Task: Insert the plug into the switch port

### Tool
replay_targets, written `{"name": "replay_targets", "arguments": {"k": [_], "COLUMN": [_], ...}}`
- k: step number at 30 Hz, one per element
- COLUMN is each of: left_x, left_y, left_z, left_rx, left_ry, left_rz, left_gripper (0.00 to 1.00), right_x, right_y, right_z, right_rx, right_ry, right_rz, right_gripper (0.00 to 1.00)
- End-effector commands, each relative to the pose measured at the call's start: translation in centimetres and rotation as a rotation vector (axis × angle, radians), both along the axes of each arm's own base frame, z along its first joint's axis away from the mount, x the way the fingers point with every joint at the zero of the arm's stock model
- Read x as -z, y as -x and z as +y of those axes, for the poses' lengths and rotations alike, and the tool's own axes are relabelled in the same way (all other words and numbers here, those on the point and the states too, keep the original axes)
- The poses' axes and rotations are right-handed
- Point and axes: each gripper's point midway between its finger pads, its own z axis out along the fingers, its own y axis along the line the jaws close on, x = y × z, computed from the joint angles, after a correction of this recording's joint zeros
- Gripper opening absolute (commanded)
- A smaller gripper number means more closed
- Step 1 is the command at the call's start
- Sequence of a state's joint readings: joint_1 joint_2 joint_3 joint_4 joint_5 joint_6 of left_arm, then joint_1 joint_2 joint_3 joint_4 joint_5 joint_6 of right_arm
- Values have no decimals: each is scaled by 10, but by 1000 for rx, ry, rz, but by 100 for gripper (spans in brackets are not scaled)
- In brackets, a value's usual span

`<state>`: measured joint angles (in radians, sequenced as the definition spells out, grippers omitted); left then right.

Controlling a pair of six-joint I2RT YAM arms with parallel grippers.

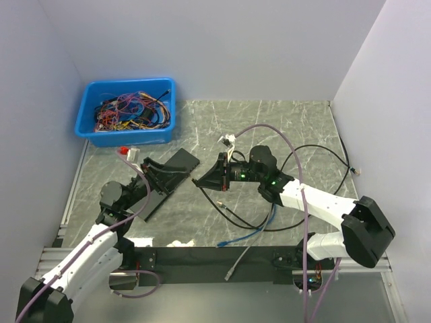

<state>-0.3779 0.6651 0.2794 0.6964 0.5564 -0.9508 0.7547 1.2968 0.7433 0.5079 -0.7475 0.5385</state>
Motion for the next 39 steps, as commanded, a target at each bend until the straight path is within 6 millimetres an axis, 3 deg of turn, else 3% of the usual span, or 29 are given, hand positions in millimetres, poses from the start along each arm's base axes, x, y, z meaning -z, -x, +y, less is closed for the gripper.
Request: {"name": "replay_targets", "arguments": {"k": [1, 12, 15, 22, 23, 26, 27, 29, 30, 33, 34, 35, 39], "left_x": [-5, 9, 10, 17, 17, 19, 22, 30, 34, 53, 51, 52, 49], "left_y": [8, 6, 5, 2, 2, -6, -13, -20, -25, -41, -44, -43, -45], "left_z": [-6, -15, -17, -20, -20, -18, -15, -11, -7, 9, 12, 11, 5], "left_rx": [29, 23, 28, 16, 15, -30, -72, -118, -159, -300, -323, -321, -293], "left_ry": [-6, -42, -52, -59, -58, -66, -65, -95, -104, -155, -158, -163, -142], "left_rz": [-55, -23, -15, 14, 19, 85, 129, 229, 276, 441, 458, 473, 499], "left_gripper": [57, 50, 40, 0, 0, 0, 0, 0, 1, 0, 0, 0, 1], "right_x": [-30, -30, -32, -24, -21, -20, -12, -18, -14, -19, -26, -20, -18], "right_y": [0, -2, -2, -3, -3, -18, -28, -34, -35, -41, -49, -40, -43], "right_z": [4, 7, 6, 8, 7, 4, 0, -11, -16, -30, -36, -32, -24], "right_rx": [-36, -38, -35, -35, -31, 58, 128, 199, 222, 320, 386, 385, 440], "right_ry": [-87, -94, -103, -92, -78, -37, 14, 36, 64, 110, 132, 180, 290], "right_rz": [-46, -31, -32, -15, -6, -53, -41, -113, -116, -191, -254, -268, -343], "right_gripper": [0, 0, 0, 0, 0, 37, 55, 68, 85, 91, 90, 87, 69]}}
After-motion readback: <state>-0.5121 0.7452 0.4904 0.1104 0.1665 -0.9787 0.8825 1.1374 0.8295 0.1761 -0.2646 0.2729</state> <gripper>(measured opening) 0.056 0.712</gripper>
